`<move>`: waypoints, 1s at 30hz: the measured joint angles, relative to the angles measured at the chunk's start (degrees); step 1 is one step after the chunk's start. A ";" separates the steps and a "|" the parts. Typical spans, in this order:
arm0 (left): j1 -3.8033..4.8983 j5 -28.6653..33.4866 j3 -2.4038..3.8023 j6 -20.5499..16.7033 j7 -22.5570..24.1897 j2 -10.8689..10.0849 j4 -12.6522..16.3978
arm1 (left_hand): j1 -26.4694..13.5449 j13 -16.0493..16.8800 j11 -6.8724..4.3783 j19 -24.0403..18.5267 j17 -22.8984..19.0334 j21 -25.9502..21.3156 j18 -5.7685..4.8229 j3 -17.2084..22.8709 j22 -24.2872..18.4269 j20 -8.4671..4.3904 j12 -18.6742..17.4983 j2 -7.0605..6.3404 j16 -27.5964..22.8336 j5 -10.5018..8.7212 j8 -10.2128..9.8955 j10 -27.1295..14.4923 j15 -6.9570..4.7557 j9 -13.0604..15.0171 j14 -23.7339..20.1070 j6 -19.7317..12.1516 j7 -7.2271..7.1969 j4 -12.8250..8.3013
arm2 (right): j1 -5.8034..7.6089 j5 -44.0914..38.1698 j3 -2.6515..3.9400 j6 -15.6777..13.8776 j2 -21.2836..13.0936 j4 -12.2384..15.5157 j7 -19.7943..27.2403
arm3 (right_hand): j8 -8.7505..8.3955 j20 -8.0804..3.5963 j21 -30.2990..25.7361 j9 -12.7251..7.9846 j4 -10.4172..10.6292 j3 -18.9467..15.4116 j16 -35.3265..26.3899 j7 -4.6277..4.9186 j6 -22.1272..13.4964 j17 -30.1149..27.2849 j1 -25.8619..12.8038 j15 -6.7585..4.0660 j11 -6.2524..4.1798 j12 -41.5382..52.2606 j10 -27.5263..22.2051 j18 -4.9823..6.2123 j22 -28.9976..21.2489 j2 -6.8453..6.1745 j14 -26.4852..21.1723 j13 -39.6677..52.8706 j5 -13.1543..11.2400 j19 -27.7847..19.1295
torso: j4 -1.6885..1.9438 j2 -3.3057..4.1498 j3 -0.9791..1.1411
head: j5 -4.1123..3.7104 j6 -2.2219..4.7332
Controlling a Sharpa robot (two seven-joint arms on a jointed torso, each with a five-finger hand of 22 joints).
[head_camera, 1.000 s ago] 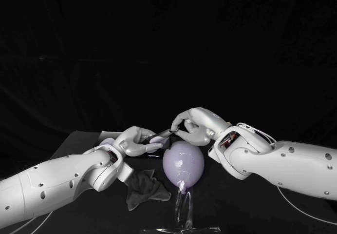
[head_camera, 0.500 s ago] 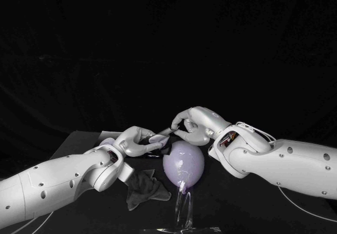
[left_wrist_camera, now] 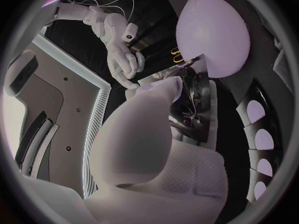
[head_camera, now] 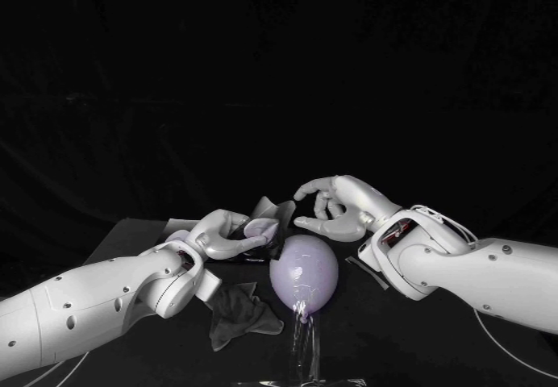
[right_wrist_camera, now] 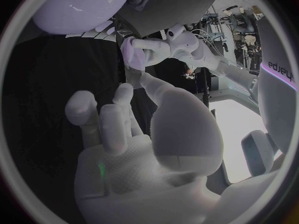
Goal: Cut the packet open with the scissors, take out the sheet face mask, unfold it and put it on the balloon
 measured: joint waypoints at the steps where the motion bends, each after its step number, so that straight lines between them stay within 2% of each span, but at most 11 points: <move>1: 0.00 0.17 0.00 -0.10 0.00 0.00 -0.02 | -0.04 -0.03 0.00 -0.50 0.04 0.90 0.00 0.02 0.63 -0.13 0.15 -0.04 0.11 0.00 0.02 0.00 -0.15 0.00 0.16 0.01 0.01 -0.16 | 0.06 0.80 0.00 -0.02 -0.48 0.24 0.28 | 0.00 -0.01 -0.19 0.00 0.07 -0.07 -0.01 0.00 0.00 -0.12 0.36 0.00 0.03 -0.23 -0.16 0.32 -0.15 0.36 0.00 -0.24 0.00 0.01 | 0.00 0.00 0.00 | 0.00 0.03; 5: 0.00 0.82 -0.01 -0.43 0.10 -0.01 -0.17 | -0.64 -0.13 -0.29 -1.60 0.22 2.91 -0.02 0.04 2.03 -0.21 0.22 -0.63 0.11 0.00 0.07 0.30 -0.27 0.00 0.47 0.45 -0.44 -0.17 | 0.44 4.74 0.00 0.01 -2.44 0.93 1.52 | 0.00 0.02 -0.16 -0.01 0.82 -0.78 0.03 -0.13 0.88 0.29 1.23 0.00 -0.06 -0.11 -0.06 0.33 -0.05 1.27 0.00 -0.56 0.00 0.04 | -0.04 0.00 0.03 | 0.09 0.18; 7: 0.00 0.91 -0.01 -0.52 0.21 0.02 -0.24 | -0.85 -0.13 -0.31 -1.94 0.27 3.36 -0.04 1.44 2.38 -0.28 0.22 -0.84 0.11 -0.03 0.08 0.31 -0.28 0.00 0.47 0.47 -0.45 -1.58 | 0.66 6.98 0.00 0.12 -3.09 0.92 2.12 | 0.00 0.36 0.39 -0.01 1.75 -0.92 0.65 -0.29 2.31 1.10 1.07 0.00 -0.26 0.88 0.89 0.34 0.68 1.98 0.00 -0.47 0.00 0.90 | -0.05 -0.01 0.03 | 0.15 0.20; 9: 0.00 0.80 -0.01 -0.60 0.40 0.09 -0.37 | -1.53 -0.19 -0.40 -2.71 0.27 4.11 -0.04 1.60 2.89 -0.22 0.22 -0.87 0.11 -0.05 0.08 0.40 -0.27 0.00 0.48 0.51 -0.50 -1.74 | 1.00 9.93 0.00 0.48 -3.43 0.63 2.86 | 0.00 0.26 1.83 -0.10 2.65 -1.01 1.65 -0.48 3.45 2.48 0.92 -0.11 -0.50 2.74 2.40 0.34 1.92 3.33 0.11 0.42 0.08 2.42 | -0.05 -0.02 0.07 | 0.20 0.20; 12: 0.00 -0.22 -0.01 -0.74 0.83 0.20 -0.63 | -2.23 -0.32 -0.40 -3.37 0.28 4.67 -0.06 2.86 3.45 -0.09 0.22 -1.01 0.11 -0.06 -0.38 0.40 -0.26 0.02 0.48 0.52 -0.50 -3.00 | 1.69 14.51 0.01 1.65 -3.45 -0.30 3.96 | -0.34 -0.24 6.50 -0.50 3.92 -0.80 4.60 -1.01 6.01 4.44 1.66 -0.35 -1.04 9.51 6.81 0.23 5.97 6.26 0.52 4.45 0.32 6.92 | -0.04 -0.02 0.10 | 0.24 0.21; 15: 0.00 -2.31 -0.02 -0.96 1.41 0.37 -0.84 | -2.23 -0.32 -0.40 -3.65 0.28 5.00 -0.07 2.86 3.66 0.01 0.22 -1.01 0.11 -0.08 -0.39 0.40 -0.22 0.03 0.53 0.63 -0.61 -3.00 | 2.50 18.83 0.02 3.50 -3.19 -1.47 4.81 | -0.66 -0.64 9.94 -0.73 4.32 -0.76 6.96 -1.51 7.75 4.52 2.19 -0.88 -1.53 15.60 10.26 -1.37 7.35 7.61 0.60 8.59 0.32 9.95 | -0.04 -0.02 0.09 | 0.23 0.24; 19: 0.00 -5.33 -0.02 -1.28 2.21 0.61 -1.08 | -2.23 -0.32 -0.41 -3.95 0.28 5.32 -0.09 2.86 3.87 -0.09 0.22 -1.01 0.11 -0.18 -0.39 0.41 -0.17 0.04 0.57 0.72 -0.71 -3.00 | 3.80 23.03 0.02 6.22 -2.28 -2.84 5.35 | -0.95 -1.05 13.34 -1.02 4.79 -1.22 9.15 -2.16 9.63 4.62 2.21 -1.08 -2.08 23.89 14.16 -1.50 7.57 8.12 0.62 14.67 0.32 12.57 | -0.04 0.01 0.07 | 0.23 0.25; 21: 0.00 -6.46 -0.02 -1.43 2.54 0.67 -1.16 | -2.32 -0.32 -0.41 -3.96 0.28 5.32 -0.10 2.86 3.89 -0.10 0.22 -0.93 0.11 -0.22 -0.39 0.41 -0.17 0.04 0.57 0.72 -0.72 -3.00 | 4.26 24.23 0.03 7.38 -1.60 -3.47 5.37 | -0.95 -1.15 13.98 -1.09 4.86 -1.29 9.61 -2.17 9.81 4.70 2.21 -1.08 -2.11 26.33 15.15 -2.21 7.58 8.12 0.62 16.57 0.32 13.05 | -0.04 0.02 0.04 | 0.21 0.23; 30: 0.00 -7.67 0.01 -1.62 3.64 0.60 -0.79 | -3.07 -0.40 -0.53 -3.95 0.28 5.70 -0.13 3.66 4.17 -0.10 0.21 -1.24 0.11 0.00 -0.68 0.53 -0.15 0.07 0.57 0.91 -0.92 -3.80 | 5.52 25.79 0.04 11.24 1.79 -5.66 4.67 | -1.44 -1.35 14.47 -1.31 4.99 -1.82 9.70 -2.18 10.22 4.59 2.21 -1.08 -2.13 29.67 16.33 -2.37 7.57 8.12 0.61 18.31 0.32 13.26 | 0.00 0.09 -0.06 | -0.10 0.02</move>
